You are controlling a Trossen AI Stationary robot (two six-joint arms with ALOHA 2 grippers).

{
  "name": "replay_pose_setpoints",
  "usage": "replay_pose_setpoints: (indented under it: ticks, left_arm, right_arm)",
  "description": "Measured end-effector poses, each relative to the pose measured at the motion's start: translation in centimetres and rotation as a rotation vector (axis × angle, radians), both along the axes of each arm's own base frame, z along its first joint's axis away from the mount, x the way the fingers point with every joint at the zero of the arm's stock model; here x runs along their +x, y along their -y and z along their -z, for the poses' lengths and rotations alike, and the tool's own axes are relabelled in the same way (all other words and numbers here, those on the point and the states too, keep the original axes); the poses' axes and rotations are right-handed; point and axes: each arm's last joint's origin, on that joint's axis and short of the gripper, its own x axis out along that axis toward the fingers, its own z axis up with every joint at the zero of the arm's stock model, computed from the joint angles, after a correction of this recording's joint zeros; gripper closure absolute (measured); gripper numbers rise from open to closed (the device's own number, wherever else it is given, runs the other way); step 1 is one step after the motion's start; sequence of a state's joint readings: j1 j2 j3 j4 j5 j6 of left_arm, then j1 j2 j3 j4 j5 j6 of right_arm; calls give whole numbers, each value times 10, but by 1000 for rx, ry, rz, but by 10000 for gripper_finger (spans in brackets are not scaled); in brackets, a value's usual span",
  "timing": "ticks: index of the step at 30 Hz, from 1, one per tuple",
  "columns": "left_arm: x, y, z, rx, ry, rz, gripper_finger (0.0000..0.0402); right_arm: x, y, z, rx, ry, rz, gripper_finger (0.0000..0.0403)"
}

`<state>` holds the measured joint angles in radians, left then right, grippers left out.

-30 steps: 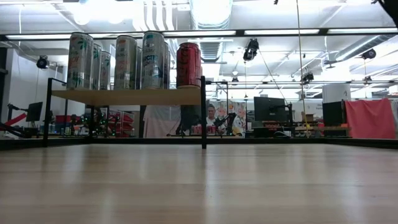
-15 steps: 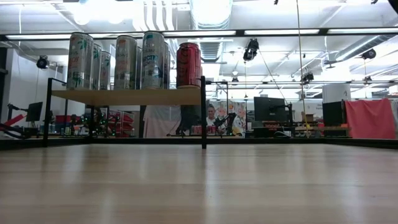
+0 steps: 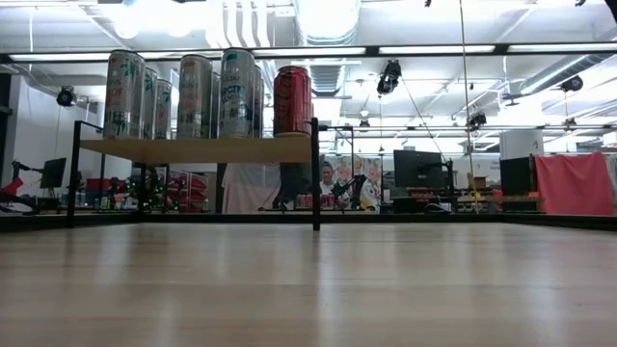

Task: Place canned beverage on shelf
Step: Adjust the white yellow soda cans on the shelf

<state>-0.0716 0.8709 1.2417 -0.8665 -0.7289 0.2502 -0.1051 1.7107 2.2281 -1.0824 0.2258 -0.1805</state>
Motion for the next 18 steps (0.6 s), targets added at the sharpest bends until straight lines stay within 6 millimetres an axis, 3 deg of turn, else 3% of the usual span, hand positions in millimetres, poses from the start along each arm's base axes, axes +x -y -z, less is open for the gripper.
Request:
replay_pose_setpoints:
  ticks: [11,18]
  left_arm:
    - [31,-44,21,52,-194,-160,402]
    - [44,-52,29,54,-272,-125,401]
  right_arm:
    - [1,0,2,-4,-8,-1,390]
    - [1,0,3,-5,-10,-3,390]
